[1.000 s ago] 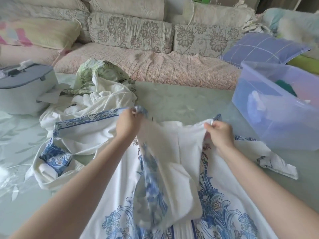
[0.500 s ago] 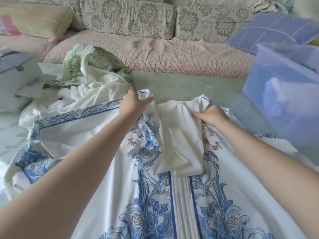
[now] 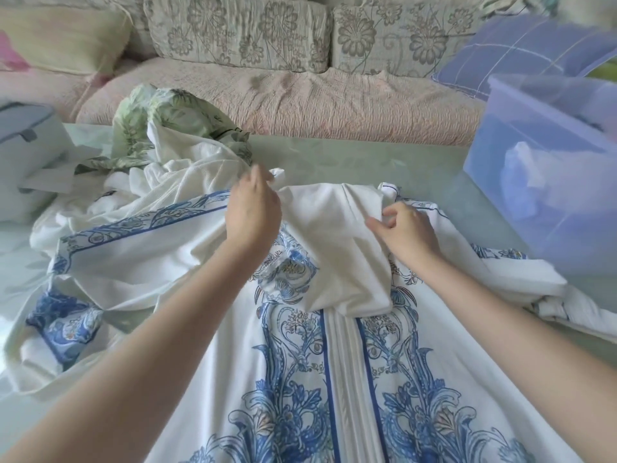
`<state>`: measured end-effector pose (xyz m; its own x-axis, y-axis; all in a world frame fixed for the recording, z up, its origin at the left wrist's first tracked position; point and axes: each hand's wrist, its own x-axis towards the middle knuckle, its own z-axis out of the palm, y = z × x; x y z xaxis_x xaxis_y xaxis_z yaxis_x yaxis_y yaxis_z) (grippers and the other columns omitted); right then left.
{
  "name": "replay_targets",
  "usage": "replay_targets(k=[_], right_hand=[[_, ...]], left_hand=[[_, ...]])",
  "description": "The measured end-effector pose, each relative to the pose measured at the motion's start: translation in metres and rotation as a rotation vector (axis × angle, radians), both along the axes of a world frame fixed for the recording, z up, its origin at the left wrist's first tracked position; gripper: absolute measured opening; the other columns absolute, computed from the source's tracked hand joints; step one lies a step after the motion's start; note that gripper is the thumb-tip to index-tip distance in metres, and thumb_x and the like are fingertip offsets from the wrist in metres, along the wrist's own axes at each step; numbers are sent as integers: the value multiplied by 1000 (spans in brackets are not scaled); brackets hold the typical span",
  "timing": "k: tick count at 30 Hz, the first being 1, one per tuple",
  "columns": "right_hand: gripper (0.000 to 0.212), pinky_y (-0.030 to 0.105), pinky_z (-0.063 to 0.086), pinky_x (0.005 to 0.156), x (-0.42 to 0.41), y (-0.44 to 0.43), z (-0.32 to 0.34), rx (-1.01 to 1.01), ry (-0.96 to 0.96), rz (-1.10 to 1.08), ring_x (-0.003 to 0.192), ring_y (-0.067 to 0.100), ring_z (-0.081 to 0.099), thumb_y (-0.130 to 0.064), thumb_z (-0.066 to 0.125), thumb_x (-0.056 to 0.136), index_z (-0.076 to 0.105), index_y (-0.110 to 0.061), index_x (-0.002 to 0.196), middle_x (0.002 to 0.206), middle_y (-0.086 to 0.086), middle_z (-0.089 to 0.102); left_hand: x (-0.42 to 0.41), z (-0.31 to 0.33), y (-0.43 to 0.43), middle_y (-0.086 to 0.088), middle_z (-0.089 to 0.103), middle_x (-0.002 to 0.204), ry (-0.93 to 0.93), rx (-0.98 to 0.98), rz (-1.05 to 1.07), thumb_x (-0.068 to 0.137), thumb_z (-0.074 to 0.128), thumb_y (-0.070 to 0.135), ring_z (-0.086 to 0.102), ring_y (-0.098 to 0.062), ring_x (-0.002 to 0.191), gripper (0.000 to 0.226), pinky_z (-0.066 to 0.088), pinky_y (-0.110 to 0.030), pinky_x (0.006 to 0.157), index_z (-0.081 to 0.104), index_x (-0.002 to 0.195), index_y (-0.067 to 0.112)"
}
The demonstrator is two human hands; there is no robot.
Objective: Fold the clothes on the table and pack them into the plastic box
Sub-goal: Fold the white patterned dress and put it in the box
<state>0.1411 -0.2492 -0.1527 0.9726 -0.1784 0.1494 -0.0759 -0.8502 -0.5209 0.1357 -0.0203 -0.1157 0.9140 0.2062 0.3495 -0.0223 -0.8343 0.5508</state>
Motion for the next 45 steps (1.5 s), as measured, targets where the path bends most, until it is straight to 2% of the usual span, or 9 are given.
replay_targets(k=[5, 10, 17, 20, 24, 26, 30, 35, 45], right_hand=[[35, 35, 48, 86, -70, -17, 3, 187, 147, 103, 95, 22, 62, -51, 59, 84, 67, -17, 91, 92, -1, 68], [45, 35, 43, 84, -126, -4, 3, 60, 129, 172, 96, 15, 49, -63, 59, 75, 68, -21, 88, 87, -9, 65], [20, 25, 35, 69, -138, 14, 2, 99, 21, 204, 83, 19, 50, -34, 72, 81, 60, -20, 73, 79, -8, 61], [11, 9, 45, 58, -138, 16, 16, 597, -61, 157, 69, 12, 64, -18, 61, 91, 63, -15, 81, 78, -1, 67], [8, 29, 58, 62, -127, 23, 44, 905, -293, 132, 75, 12, 66, -18, 56, 94, 62, -16, 90, 84, 1, 67], [8, 24, 54, 71, -122, 23, 48, 838, -324, 207, 80, 5, 63, -20, 58, 93, 65, -24, 90, 86, -12, 68], [18, 9, 43, 91, -125, 16, 33, 629, -22, 334, 103, -12, 57, -21, 62, 90, 69, -29, 105, 125, -14, 58], [21, 17, 55, 67, -132, 4, 32, 925, -26, 54, 91, 22, 68, -7, 63, 90, 63, -13, 109, 112, 4, 61], [3, 29, 51, 73, -133, 8, 12, 347, 281, 147, 69, 9, 65, -19, 70, 83, 70, -22, 84, 69, -7, 69]], left_hand=[[-85, -12, -10, 0, 65, 94, 298, 38, -213, 82, 56, 62, 61, -20, 88, 49, 50, -33, 78, 62, 101, 17], [-117, -23, -7, 0, 58, 119, 326, 106, -255, 79, 70, 39, 58, -22, 104, 49, 47, -31, 83, 56, 124, 25], [-130, -35, -5, -7, 67, 85, 174, -37, -116, 93, 54, 20, 62, -29, 79, 14, 47, -36, 66, 66, 96, 12], [-124, -30, -3, -12, 65, 86, 180, -486, -40, 97, 45, 12, 61, -27, 69, 9, 49, -36, 63, 54, 95, 11], [-132, -9, -19, -24, 65, 79, 504, -1778, -8, 96, 32, -11, 67, -21, 51, 16, 54, -27, 43, 46, 104, -13], [-138, -16, -26, -27, 62, 95, 612, -1520, -92, 92, 35, -14, 68, -24, 61, 32, 56, -29, 51, 36, 124, -15], [-148, -37, -19, -13, 56, 112, 9, 5, -108, 74, 58, -7, 51, -31, 102, 58, 33, -34, 93, 46, 130, 5], [-135, -20, -8, 5, 71, 78, 217, -309, -171, 96, 47, 23, 68, -12, 70, 14, 52, -32, 67, 60, 91, 22], [-103, -36, -13, -9, 70, 98, 316, -301, -154, 91, 54, 45, 65, -28, 80, 40, 55, -43, 75, 64, 111, 12]])
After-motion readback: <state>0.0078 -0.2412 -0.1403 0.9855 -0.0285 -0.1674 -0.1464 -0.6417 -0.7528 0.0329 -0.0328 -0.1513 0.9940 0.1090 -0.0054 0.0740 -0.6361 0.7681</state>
